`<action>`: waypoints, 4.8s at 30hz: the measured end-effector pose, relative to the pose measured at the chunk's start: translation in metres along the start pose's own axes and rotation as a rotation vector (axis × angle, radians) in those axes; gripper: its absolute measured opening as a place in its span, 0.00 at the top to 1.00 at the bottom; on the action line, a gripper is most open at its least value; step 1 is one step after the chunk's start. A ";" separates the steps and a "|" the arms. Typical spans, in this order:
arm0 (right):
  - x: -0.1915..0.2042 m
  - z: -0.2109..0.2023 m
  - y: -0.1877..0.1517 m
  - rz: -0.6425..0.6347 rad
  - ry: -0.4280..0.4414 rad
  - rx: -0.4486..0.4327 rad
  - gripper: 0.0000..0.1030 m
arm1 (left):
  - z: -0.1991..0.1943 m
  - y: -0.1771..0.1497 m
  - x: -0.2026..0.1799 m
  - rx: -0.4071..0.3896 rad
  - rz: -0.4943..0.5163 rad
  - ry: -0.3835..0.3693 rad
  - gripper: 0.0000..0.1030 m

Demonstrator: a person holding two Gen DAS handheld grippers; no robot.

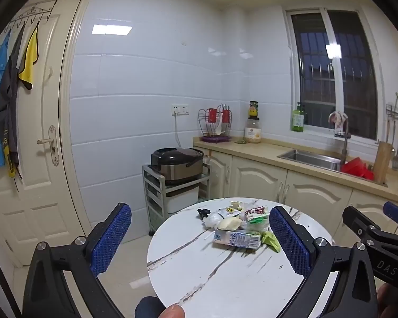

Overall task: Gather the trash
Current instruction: 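Move both tools toward the trash pile on the table, then grasp the lime-green snack bag with the right tool while the left tool grasps the bread bun, then carry the green bag and bun to the blue bin and release both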

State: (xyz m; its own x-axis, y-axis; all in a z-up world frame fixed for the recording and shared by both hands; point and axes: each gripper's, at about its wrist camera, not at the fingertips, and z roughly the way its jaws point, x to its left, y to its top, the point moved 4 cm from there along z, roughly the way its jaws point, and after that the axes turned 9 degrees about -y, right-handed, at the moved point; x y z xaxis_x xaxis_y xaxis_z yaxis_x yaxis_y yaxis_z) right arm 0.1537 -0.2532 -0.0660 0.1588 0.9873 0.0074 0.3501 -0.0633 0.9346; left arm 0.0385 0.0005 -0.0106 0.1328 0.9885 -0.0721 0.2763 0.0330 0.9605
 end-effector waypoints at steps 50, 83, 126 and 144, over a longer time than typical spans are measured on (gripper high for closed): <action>0.006 0.080 -0.006 -0.057 0.009 0.094 0.00 | 0.118 -0.023 0.033 0.246 -0.067 0.004 0.01; 0.031 0.326 -0.112 -0.284 0.162 0.534 0.24 | 0.320 -0.040 0.070 0.652 -0.332 -0.092 0.02; -0.007 0.307 -0.100 -0.139 0.211 0.509 0.88 | 0.397 -0.011 0.050 0.592 -0.010 -0.209 0.53; -0.044 0.263 -0.077 -0.022 0.261 0.429 0.89 | 0.306 0.010 -0.018 0.477 0.039 -0.289 0.53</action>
State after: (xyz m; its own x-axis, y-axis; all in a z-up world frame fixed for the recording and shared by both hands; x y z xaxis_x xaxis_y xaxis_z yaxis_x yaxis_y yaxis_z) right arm 0.3623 -0.3305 -0.2322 -0.0699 0.9891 0.1294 0.7078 -0.0423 0.7051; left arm 0.3304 -0.0617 -0.0818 0.3886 0.9048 -0.1744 0.6569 -0.1393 0.7410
